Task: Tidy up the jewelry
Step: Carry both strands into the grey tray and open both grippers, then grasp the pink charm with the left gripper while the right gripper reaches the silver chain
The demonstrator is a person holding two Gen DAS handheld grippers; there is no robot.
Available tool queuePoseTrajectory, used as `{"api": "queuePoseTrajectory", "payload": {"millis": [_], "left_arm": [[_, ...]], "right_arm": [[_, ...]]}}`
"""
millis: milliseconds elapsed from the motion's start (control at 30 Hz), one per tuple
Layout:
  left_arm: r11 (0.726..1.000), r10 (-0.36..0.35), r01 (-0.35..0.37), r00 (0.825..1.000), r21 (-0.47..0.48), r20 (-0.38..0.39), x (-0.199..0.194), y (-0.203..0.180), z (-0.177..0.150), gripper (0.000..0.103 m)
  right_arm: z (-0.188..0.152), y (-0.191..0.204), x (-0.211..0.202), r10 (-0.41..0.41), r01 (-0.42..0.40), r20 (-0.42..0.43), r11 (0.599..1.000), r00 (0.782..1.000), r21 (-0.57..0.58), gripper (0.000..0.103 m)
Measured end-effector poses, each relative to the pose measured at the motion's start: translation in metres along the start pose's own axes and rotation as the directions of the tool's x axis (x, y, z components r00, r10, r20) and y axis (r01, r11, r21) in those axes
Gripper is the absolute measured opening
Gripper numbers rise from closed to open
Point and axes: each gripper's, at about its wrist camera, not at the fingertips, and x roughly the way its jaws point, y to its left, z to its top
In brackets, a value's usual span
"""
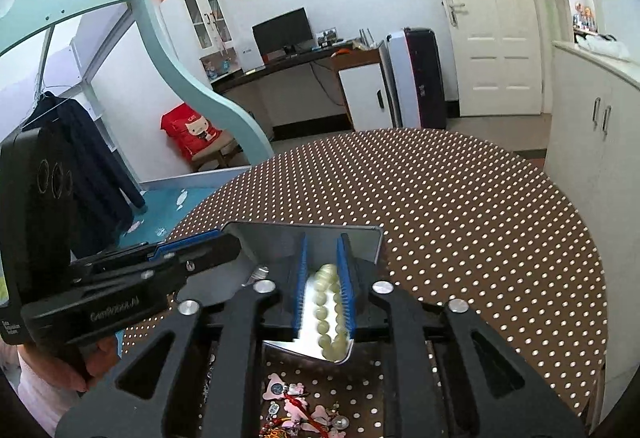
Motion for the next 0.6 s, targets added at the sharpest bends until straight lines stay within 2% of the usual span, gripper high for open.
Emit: {"api": "queuePoseTrajectory", "payload": {"millis": [133, 333, 600], "left_arm": [[1.0, 0.008, -0.008, 1.0, 0.023, 0.014, -0.008, -0.004, -0.006, 0.043], [0.999, 0.026, -0.027, 1.0, 0.035, 0.009, -0.022, -0.006, -0.017, 0.043], [0.996, 0.059, -0.06, 0.998, 0.068, 0.026, -0.063, 0.001, -0.044, 0.057]], "right_arm": [[0.001, 0.0, -0.009, -0.013, 0.013, 0.022, 1.0, 1.0, -0.006, 0.033], [-0.003, -0.001, -0.019, -0.04, 0.041, 0.025, 0.999, 0.999, -0.008, 0.038], [-0.021, -0.001, -0.05, -0.073, 0.073, 0.056, 0.997, 0.996, -0.007, 0.052]]}}
